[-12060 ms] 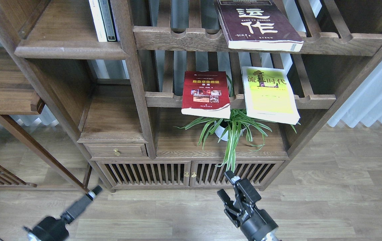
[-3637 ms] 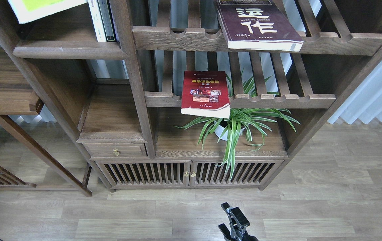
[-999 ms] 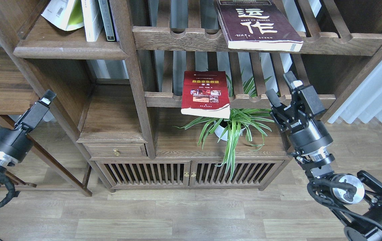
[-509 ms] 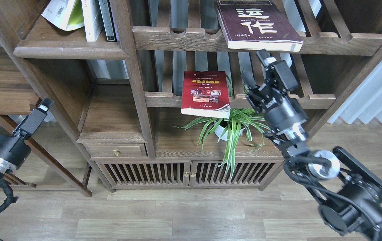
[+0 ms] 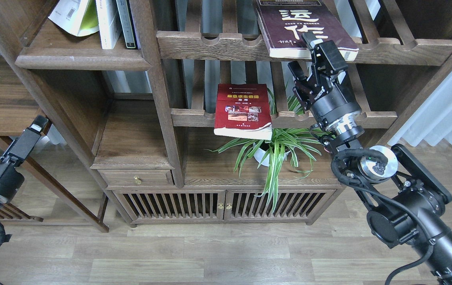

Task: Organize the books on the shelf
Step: 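Grasp the maroon book with the right gripper and pull it out, then lower the maroon book and grasp it with the left gripper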

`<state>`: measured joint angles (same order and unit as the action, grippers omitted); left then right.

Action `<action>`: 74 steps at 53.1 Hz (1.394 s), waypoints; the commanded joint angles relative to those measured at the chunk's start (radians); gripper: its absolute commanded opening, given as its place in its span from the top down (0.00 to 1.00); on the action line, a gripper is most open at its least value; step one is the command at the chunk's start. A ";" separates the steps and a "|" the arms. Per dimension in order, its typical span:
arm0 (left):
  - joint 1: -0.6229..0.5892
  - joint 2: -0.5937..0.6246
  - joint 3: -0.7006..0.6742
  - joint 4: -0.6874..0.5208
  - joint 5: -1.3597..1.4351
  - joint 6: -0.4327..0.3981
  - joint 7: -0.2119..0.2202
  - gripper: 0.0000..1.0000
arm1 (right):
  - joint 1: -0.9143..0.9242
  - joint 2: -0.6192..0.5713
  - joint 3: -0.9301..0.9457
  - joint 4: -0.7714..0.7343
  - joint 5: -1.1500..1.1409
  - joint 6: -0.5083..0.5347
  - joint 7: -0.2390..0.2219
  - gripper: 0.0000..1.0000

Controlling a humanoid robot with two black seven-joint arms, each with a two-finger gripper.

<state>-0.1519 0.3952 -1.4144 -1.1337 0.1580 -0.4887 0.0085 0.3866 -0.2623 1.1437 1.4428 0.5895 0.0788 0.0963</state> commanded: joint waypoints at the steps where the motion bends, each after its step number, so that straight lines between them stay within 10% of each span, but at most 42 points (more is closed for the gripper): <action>1: 0.000 -0.001 -0.001 0.000 0.000 0.000 -0.001 0.00 | 0.001 0.025 0.042 -0.009 -0.016 -0.002 0.005 0.58; 13: 0.000 0.001 -0.012 0.003 0.000 0.000 0.007 0.00 | -0.041 0.025 0.050 -0.007 -0.046 0.021 0.022 0.94; 25: 0.003 0.001 -0.014 0.003 0.000 0.000 0.008 0.00 | -0.081 0.018 0.053 0.005 -0.046 0.099 0.014 0.96; 37: 0.012 -0.001 -0.012 0.006 0.000 0.000 0.008 0.00 | -0.245 0.005 0.059 0.073 -0.010 0.410 0.010 0.96; 62: 0.034 -0.045 0.051 0.022 0.002 0.000 0.015 0.00 | -0.787 -0.135 0.137 -0.045 0.050 0.410 -0.017 0.96; 74: 0.046 -0.064 0.087 0.028 -0.001 0.000 -0.002 0.00 | -0.851 -0.120 0.110 -0.186 0.032 0.410 -0.099 0.96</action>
<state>-0.1178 0.3483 -1.3457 -1.1079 0.1595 -0.4887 0.0202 -0.4466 -0.3943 1.2728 1.3163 0.6342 0.4881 0.0391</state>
